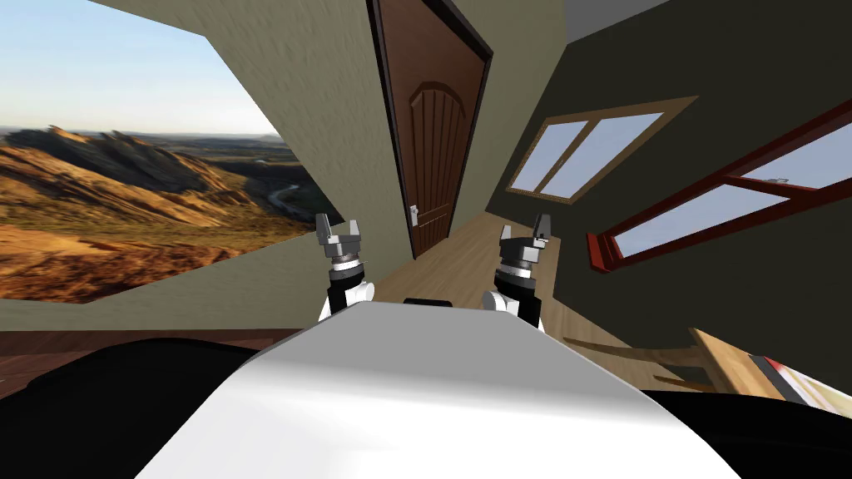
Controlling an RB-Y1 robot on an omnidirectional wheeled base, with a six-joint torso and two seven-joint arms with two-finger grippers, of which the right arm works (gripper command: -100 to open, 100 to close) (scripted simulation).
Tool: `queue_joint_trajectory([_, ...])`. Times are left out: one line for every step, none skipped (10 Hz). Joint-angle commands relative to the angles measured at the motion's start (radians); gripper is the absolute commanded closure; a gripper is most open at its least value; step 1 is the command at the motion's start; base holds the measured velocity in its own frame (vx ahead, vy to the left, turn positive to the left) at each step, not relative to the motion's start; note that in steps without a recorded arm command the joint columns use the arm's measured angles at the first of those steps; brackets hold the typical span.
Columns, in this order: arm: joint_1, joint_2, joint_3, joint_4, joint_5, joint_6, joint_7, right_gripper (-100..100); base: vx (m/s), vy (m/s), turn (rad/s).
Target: Pull the door open
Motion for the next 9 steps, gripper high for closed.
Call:
queue_joint_trajectory([-0.015,-0.014,0.004,0.032,0.019,-0.002,0.020,-100,0.056,0.024,0.073])
queue_joint_trajectory([-0.021,-0.019,0.006,0.045,0.027,-0.003,0.028,-100,0.116,0.015,0.059])
queue_joint_trajectory([-0.036,-0.031,0.010,0.076,0.046,-0.005,0.048,-100,0.145,0.015,0.077])
queue_joint_trajectory([-0.045,-0.038,0.012,0.094,0.056,-0.006,0.060,-100,0.156,0.014,0.070])
queue_joint_trajectory([-0.054,-0.046,0.015,0.113,0.068,-0.008,0.072,-100,0.127,0.029,0.051])
queue_joint_trajectory([-0.065,-0.054,0.018,0.136,0.081,-0.009,0.087,-100,0.109,0.026,0.060])
queue_joint_trajectory([-0.076,-0.062,0.021,0.159,0.095,-0.011,0.101,-100,0.096,0.018,0.064])
queue_joint_trajectory([-0.087,-0.071,0.024,0.182,0.109,-0.012,0.116,-100,0.082,0.014,0.077])
queue_joint_trajectory([-0.099,-0.081,0.027,0.209,0.125,-0.014,0.133,-100,0.083,0.018,0.089])
